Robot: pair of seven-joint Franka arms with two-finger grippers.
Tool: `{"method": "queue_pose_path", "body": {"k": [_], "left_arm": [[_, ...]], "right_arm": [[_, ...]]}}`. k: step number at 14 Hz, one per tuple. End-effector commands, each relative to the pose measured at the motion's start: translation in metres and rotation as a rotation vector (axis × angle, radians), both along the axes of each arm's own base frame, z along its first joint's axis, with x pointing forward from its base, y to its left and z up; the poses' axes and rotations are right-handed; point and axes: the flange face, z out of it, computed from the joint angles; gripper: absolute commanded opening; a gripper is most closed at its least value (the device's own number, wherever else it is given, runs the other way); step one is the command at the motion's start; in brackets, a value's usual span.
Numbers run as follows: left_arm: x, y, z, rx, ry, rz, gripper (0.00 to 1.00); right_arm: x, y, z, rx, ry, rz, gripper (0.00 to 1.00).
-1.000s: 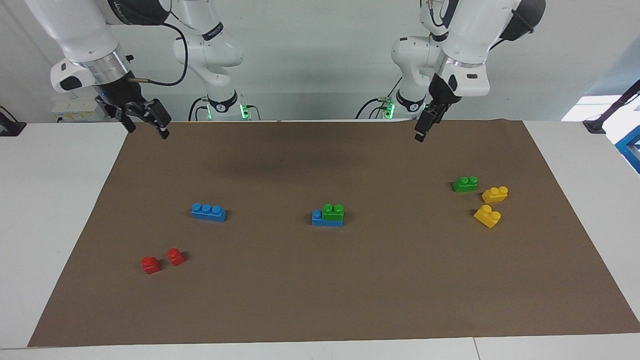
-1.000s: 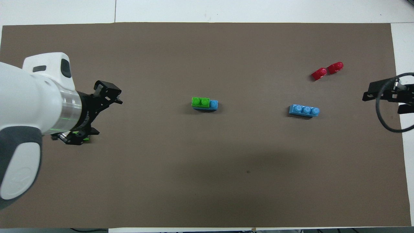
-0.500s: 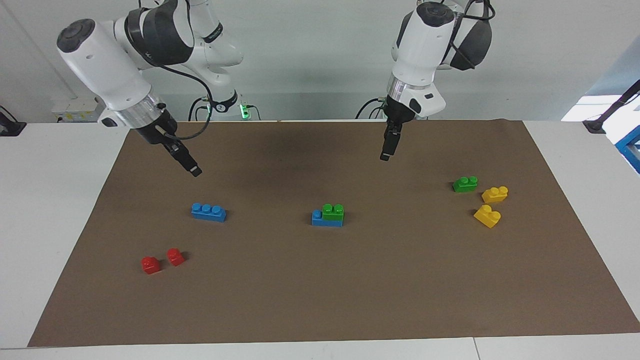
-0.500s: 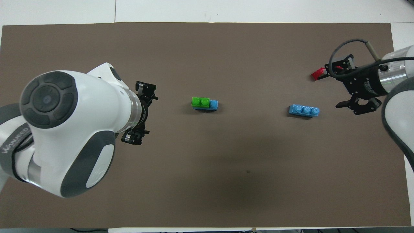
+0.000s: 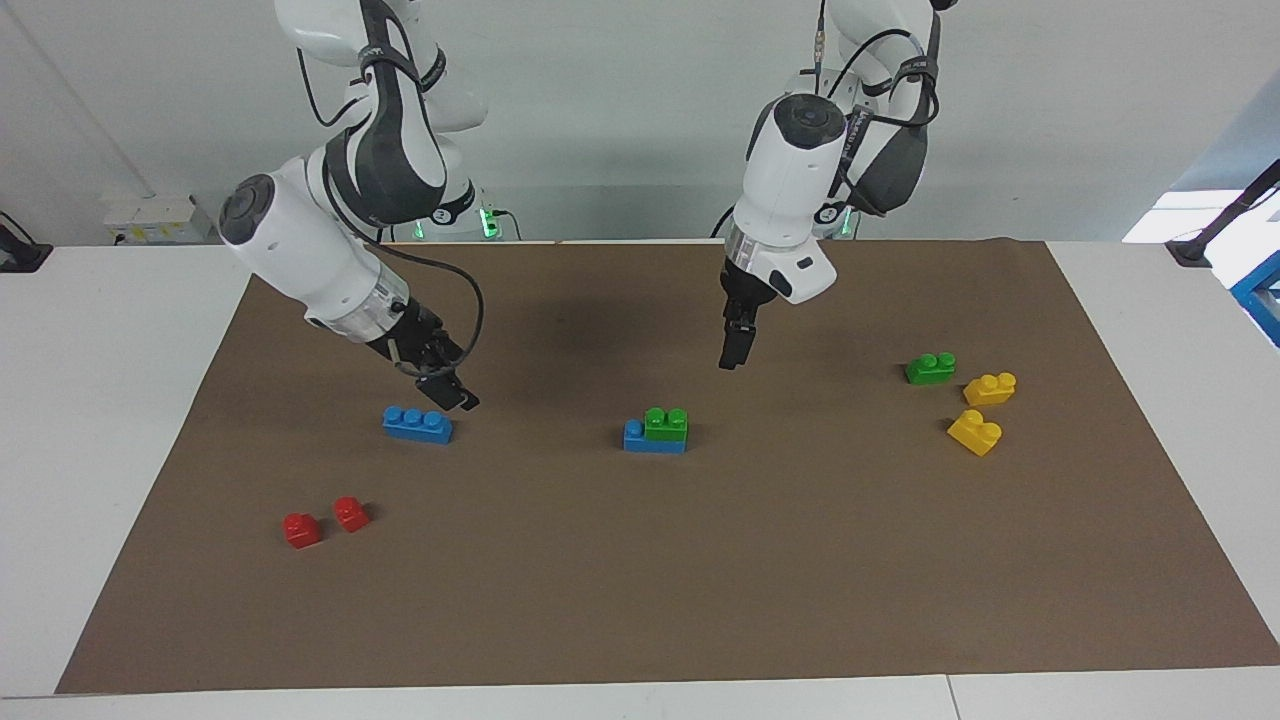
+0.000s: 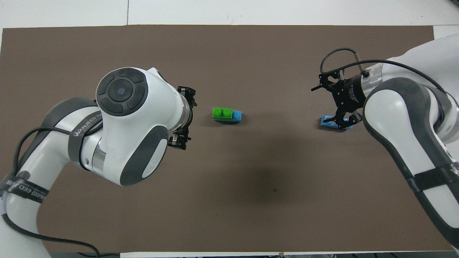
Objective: Remove green block with left arm and hold with right
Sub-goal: 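Reach the left gripper to the green-blue stack while the right gripper approaches it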
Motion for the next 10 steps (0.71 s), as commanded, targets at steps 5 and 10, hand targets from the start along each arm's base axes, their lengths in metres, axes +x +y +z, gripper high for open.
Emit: {"method": "queue_pose_path", "body": {"k": [5, 10], "left_arm": [[0.019, -0.044, -0.052, 0.019, 0.01, 0.158, 1.0], [0.035, -0.066, -0.083, 0.05, -0.013, 0.197, 1.0]], "right_arm": [[0.017, 0.071, -0.034, 0.14, 0.059, -0.415, 1.0], [0.016, 0.126, -0.081, 0.115, 0.04, -0.426, 1.0]]}}
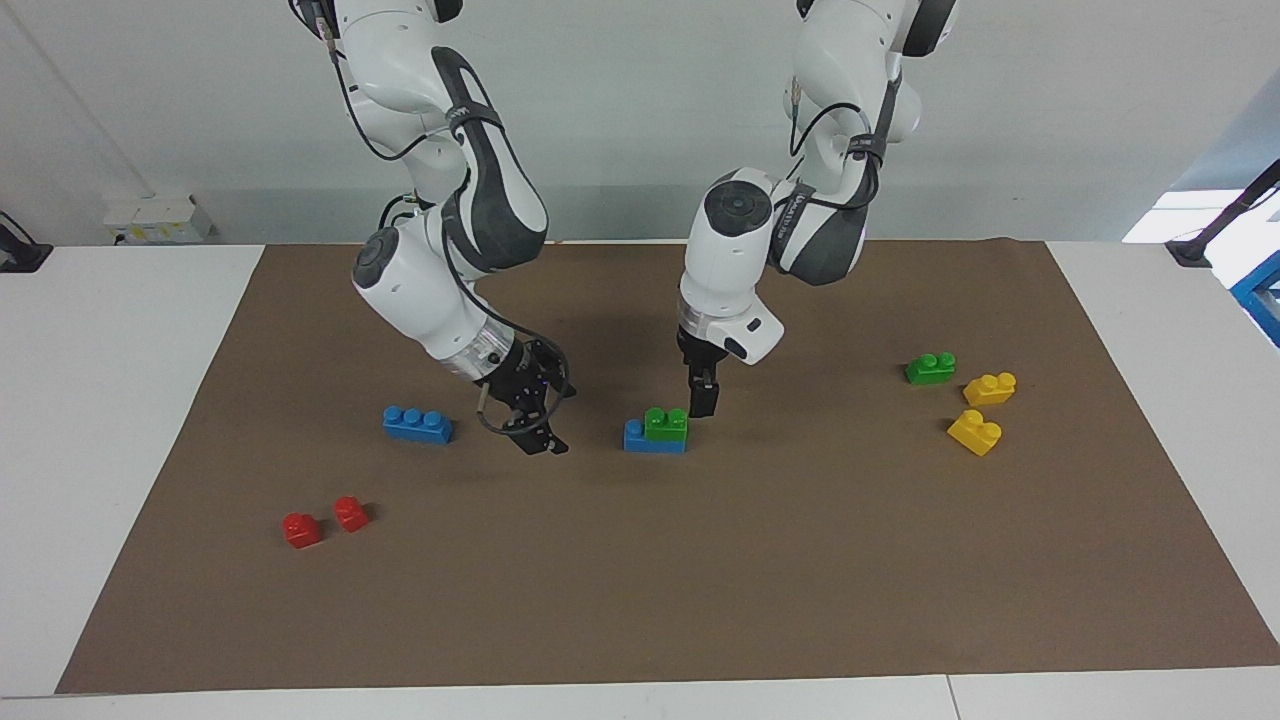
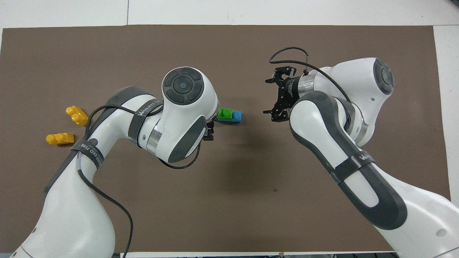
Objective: Remove green block with left arm and hold with right
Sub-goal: 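Grasp the green brick with the left gripper while the right gripper grasps the blue brick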
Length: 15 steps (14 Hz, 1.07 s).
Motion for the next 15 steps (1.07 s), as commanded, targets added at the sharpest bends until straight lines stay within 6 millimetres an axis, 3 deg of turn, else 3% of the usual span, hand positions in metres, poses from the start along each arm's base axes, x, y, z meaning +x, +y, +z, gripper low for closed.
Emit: {"method": "queue_pose_path", "body": {"k": [1, 4, 6, 11, 15], "left_arm": [[0.011, -0.01, -0.006, 0.005, -0.025, 0.02, 1.0], [0.013, -0.016, -0.02, 0.003, -0.053, 0.026, 1.0], [0.005, -0.021, -0.032, 0.017, -0.042, 0.024, 1.0], [0.0, -0.022, -0.048, 0.007, -0.075, 0.062, 1.0], [-0.003, -0.023, -0.052, 0.013, -0.068, 0.06, 1.0]], "right_arm": [[-0.001, 0.016, -0.027, 0.0, 0.012, -0.001, 1.0], [-0.014, 0.032, -0.029, 0.005, 0.067, 0.056, 1.0], [-0.03, 0.052, -0.037, -0.005, 0.073, 0.084, 1.0], [-0.029, 0.065, -0.059, -0.021, 0.027, 0.05, 1.0], [-0.024, 0.072, -0.064, -0.004, 0.0, 0.014, 1.0]]}}
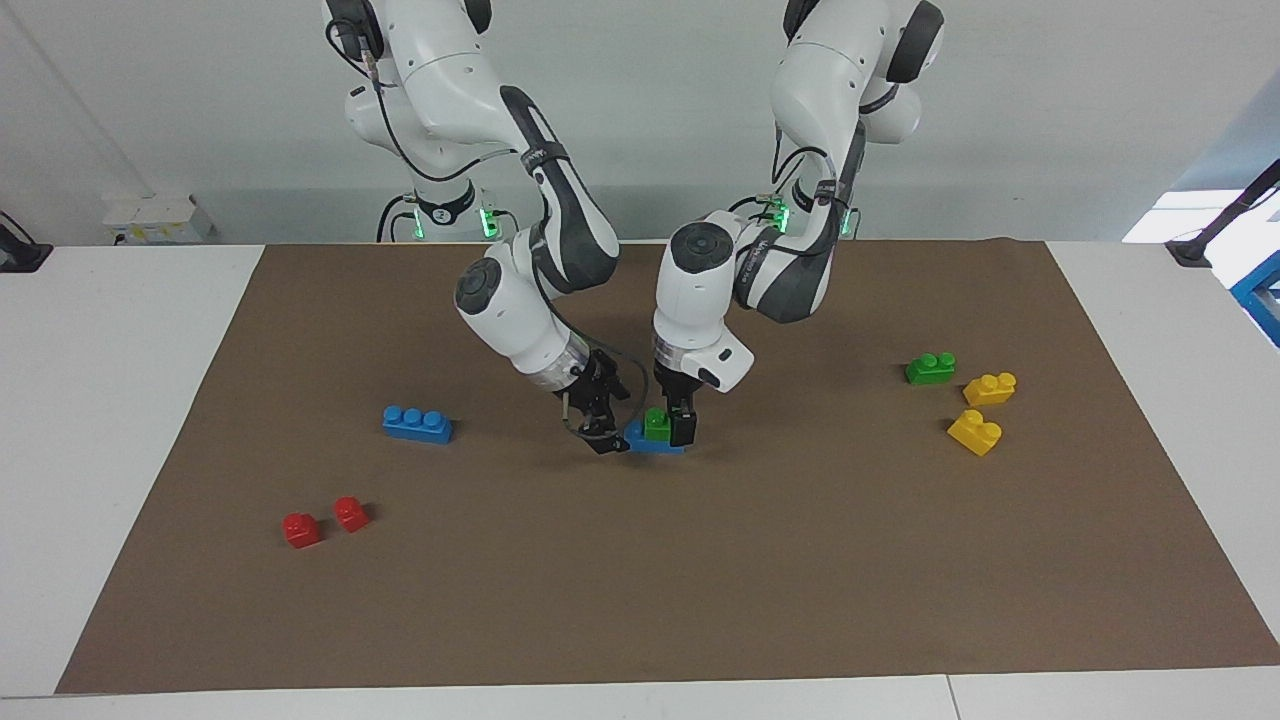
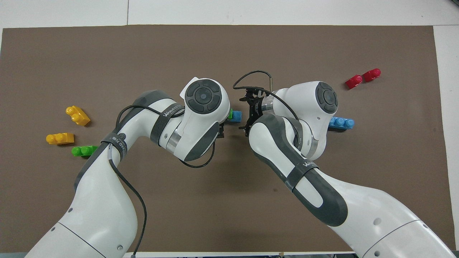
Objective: Remove green block with left arm and hold with right
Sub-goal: 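Grasp the green brick with the left gripper while the right gripper grasps the blue brick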
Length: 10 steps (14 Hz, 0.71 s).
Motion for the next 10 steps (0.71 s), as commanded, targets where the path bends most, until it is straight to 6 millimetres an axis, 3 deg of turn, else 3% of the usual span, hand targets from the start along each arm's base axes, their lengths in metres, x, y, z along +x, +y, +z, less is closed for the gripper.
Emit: {"method": "queue_pose_path", "body": {"k": [1, 6, 10], "left_arm": [[-0.005, 0.0, -0.007, 0.012, -0.016, 0.018, 1.0], [-0.005, -0.001, -0.007, 0.005, -0.022, 0.026, 1.0], [-0.004, 0.0, -0.007, 0.003, -0.025, 0.027, 1.0]], "right_arm": [[0.005, 0.005, -0.002, 0.017, -0.02, -0.026, 1.0], [0.008, 0.006, -0.019, 0.0, -0.027, -0.032, 1.0], [0.004, 0.024, -0.029, -0.009, -0.054, -0.026, 1.0]]}}
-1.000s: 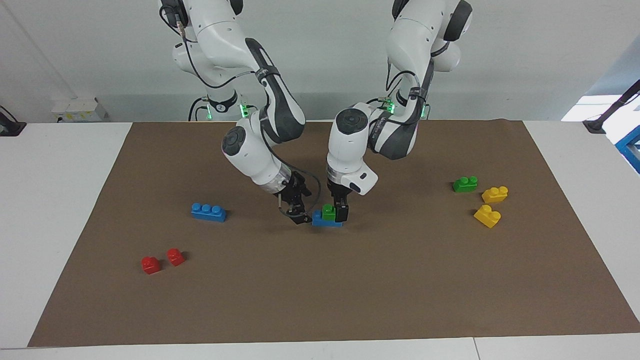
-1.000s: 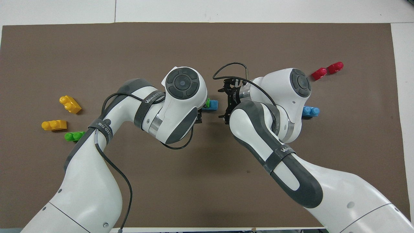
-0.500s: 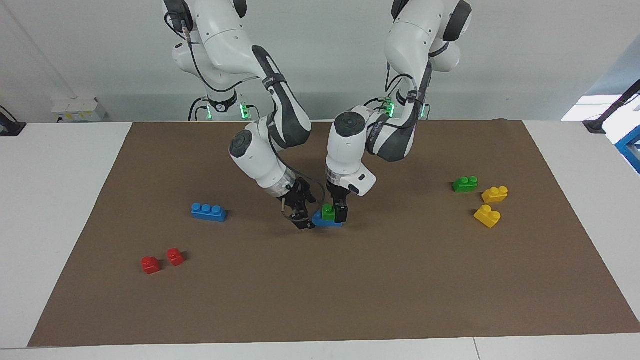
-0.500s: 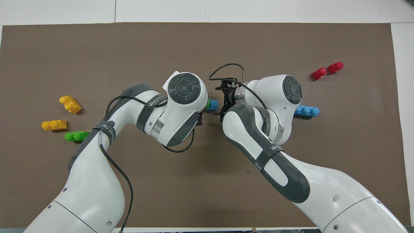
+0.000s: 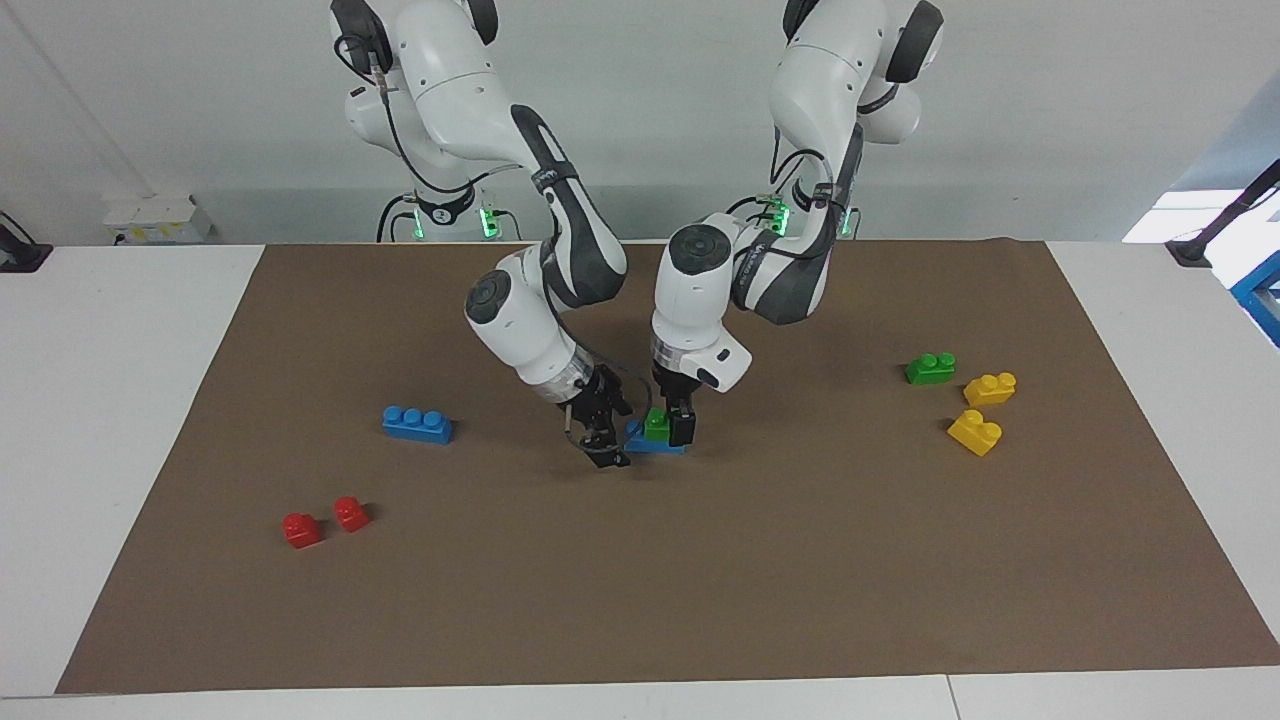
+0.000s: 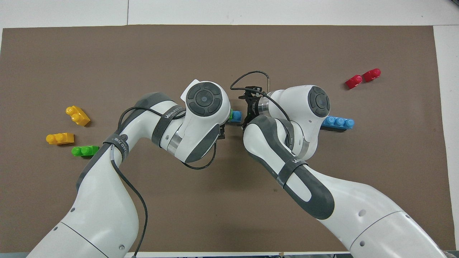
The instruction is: Remove green block with left arm and hold with right
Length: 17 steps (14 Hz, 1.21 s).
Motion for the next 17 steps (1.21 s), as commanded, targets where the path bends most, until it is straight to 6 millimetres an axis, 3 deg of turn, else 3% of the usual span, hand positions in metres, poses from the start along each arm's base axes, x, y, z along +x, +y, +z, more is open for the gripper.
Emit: {"method": "queue_pose_path", "body": {"k": [1, 3, 4, 5, 6, 7, 15, 17], "left_arm": [[-0.002, 0.001, -0.003, 0.009, -0.02, 0.01, 1.0], [-0.003, 0.002, -0.005, 0.009, -0.02, 0.011, 1.0], [-0.003, 0.002, -0.006, 0.009, -0.02, 0.01, 1.0], [-0.004, 0.002, -0.007, 0.01, -0.019, 0.01, 1.0], [-0.004, 0.002, -0.007, 0.01, -0.019, 0.01, 1.0], [-0.004, 0.003, -0.008, 0.011, -0.018, 0.01, 1.0], [-0.003, 0.006, -0.01, 0.009, -0.02, 0.014, 0.99], [-0.004, 0.005, -0.011, 0.011, -0.018, 0.011, 0.89]], "right_arm": [[0.0, 0.017, -0.009, 0.007, -0.025, -0.005, 1.0], [-0.001, 0.017, -0.01, 0.006, -0.023, -0.003, 1.0], [-0.001, 0.018, -0.011, 0.005, -0.025, -0.002, 0.9], [-0.002, 0.019, -0.012, 0.002, -0.029, 0.009, 0.62], [-0.003, 0.021, -0.013, -0.007, -0.05, 0.055, 0.25], [-0.008, 0.029, -0.013, -0.021, -0.083, 0.133, 0.0], [-0.008, 0.024, -0.017, -0.031, -0.096, 0.168, 0.0], [-0.007, 0.023, -0.017, -0.031, -0.095, 0.167, 0.0]]}}
